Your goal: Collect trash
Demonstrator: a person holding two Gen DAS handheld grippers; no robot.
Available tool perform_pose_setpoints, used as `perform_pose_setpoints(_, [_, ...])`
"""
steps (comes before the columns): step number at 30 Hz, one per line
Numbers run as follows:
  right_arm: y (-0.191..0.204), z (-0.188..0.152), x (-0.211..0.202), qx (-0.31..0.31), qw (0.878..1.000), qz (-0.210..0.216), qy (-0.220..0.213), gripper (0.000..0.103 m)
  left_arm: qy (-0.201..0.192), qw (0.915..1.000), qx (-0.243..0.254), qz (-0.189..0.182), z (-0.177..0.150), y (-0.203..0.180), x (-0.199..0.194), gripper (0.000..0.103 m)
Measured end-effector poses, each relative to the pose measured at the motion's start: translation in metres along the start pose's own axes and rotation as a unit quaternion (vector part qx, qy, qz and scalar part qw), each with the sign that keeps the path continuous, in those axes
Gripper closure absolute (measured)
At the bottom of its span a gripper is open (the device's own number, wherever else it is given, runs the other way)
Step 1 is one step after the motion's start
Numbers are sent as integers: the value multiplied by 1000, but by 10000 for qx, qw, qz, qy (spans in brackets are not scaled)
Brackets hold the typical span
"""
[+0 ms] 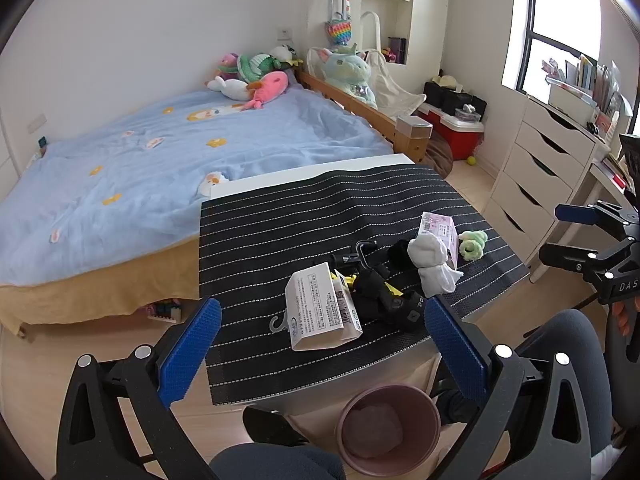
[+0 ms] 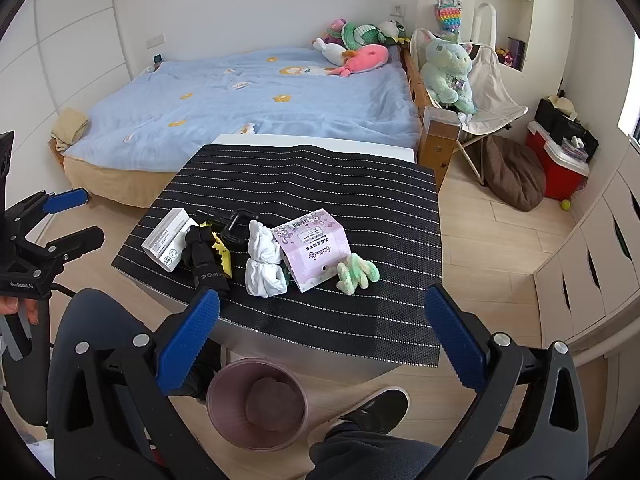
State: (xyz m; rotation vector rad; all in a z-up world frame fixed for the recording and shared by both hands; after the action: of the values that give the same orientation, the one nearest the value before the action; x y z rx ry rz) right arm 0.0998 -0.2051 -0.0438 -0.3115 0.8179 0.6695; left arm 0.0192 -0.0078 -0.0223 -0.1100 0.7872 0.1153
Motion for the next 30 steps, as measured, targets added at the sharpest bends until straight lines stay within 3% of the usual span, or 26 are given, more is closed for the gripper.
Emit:
perform_pose_setpoints(12, [-12,3,14,-30,9999,-26,125,3,29,10000,-28,-32,-1,0,3,5])
perform_pose_setpoints(19, [-29,11,42,-307,9989,-62,352,3,17,10000,-58,-19,0,2,3,5])
perform_pose_setpoints(30, [-39,16,94,-905,9917,255,882,3,99,9998,-155,-7,-3,10,11,5])
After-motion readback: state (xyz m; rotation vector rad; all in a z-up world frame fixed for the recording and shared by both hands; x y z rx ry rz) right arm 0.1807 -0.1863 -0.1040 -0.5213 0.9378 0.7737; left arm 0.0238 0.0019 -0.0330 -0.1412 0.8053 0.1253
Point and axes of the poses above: each gripper's, at about its wrist camera, not at the fingertips, and x roughly the way its jaws point, y to its left, z to its top, the point moved 3 cm from there along x, roughly the way its jaws point, and after that the axes turned 3 degrees about -x, right-handed, at the moved point
